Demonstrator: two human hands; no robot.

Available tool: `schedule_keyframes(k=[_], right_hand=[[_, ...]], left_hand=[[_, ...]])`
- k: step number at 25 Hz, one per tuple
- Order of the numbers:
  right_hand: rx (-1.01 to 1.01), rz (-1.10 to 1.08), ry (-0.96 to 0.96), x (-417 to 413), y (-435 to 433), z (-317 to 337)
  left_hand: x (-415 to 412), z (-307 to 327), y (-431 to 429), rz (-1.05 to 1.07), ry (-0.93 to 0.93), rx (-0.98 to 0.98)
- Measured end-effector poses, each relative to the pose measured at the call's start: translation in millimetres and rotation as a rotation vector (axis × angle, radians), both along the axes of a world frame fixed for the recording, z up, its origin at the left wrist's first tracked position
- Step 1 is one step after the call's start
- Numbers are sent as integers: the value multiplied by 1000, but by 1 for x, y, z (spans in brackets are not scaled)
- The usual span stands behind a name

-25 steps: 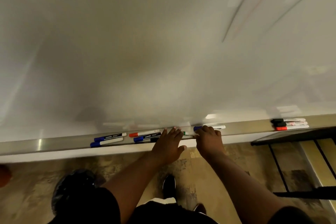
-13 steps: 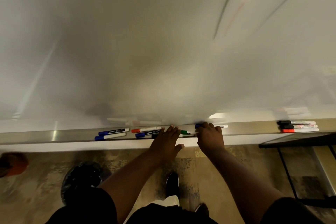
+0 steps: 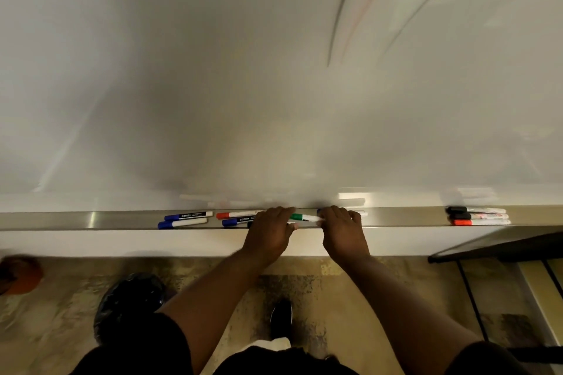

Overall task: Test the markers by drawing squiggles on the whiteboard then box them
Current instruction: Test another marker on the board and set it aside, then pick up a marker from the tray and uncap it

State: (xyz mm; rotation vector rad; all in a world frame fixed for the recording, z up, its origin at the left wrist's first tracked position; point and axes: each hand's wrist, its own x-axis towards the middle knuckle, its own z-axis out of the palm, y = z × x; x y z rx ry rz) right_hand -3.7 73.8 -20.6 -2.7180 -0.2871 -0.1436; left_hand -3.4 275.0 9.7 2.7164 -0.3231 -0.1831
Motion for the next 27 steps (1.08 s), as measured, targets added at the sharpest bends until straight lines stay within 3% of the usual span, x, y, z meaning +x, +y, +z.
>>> schedule_keyframes(k=[7, 16, 22, 27], right_hand=[[284, 106, 63, -34, -11, 26], [335, 175, 55, -95, -5, 37], [211, 29, -36, -119, 11, 57], [224, -11, -66, -123, 33, 81]], left_hand=[[-38, 25, -11, 49, -72, -168], [-115, 32, -7, 52, -48, -259], [-137, 46, -3, 55, -122, -256], [-139, 57, 19, 3, -220, -229]])
